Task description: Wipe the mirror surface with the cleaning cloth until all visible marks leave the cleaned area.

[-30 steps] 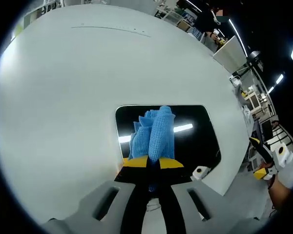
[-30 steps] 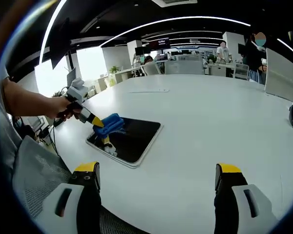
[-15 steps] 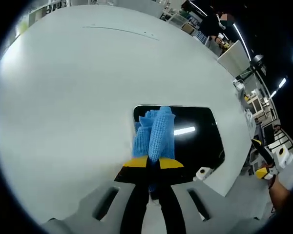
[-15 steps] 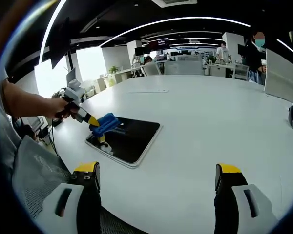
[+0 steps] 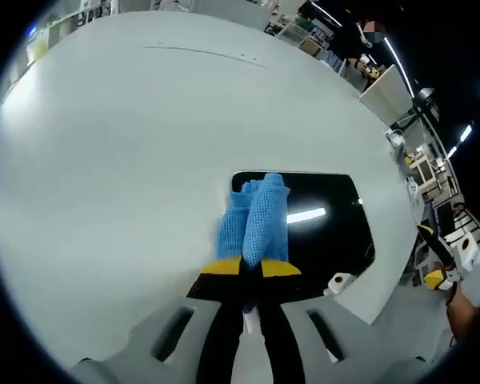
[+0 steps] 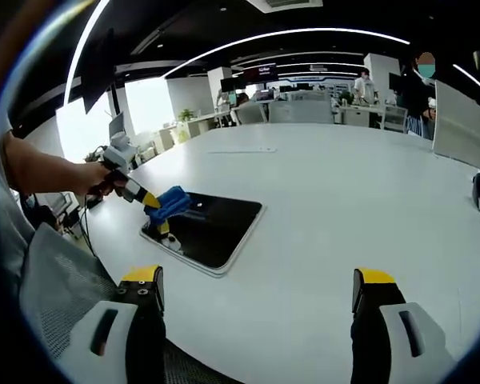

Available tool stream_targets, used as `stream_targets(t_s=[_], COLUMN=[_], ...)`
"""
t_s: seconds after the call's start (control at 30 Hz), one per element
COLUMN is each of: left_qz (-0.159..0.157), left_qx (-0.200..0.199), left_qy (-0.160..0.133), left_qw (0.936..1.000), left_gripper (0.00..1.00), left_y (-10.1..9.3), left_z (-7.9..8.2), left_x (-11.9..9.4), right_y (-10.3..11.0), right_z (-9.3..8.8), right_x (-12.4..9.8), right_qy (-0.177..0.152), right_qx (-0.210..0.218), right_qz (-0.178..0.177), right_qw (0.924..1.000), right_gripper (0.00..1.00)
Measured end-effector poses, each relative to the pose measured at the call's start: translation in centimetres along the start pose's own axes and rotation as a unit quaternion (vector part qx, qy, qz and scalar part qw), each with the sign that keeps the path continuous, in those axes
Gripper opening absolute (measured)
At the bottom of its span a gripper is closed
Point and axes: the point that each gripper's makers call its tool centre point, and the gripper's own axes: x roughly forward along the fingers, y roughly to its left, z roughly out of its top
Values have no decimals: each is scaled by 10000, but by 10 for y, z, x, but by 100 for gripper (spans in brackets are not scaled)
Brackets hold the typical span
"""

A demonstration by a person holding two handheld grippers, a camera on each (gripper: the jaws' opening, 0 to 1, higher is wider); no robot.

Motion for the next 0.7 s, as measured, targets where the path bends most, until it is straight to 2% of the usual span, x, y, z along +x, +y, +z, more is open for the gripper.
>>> stream_targets(t_s=[0.13,0.4,0.7], left_qz=[-5,74,-26], left_qx=[189,381,222], left_qy=[-102,4,80], left_qw=[9998,9992,9997], left_gripper=[4,3,3], left_y=[-5,-5,-7], left_z=[3,-3,-17], left_x=[0,0,-7], right_y=[0,1,0], right_z=[0,0,0], right_x=[1,0,0], right_qy=[0,10,0], right_qx=[-11,-32,-15], right_qz=[13,32,29], right_qw=[10000,10000,10000], right_gripper=[97,97,97])
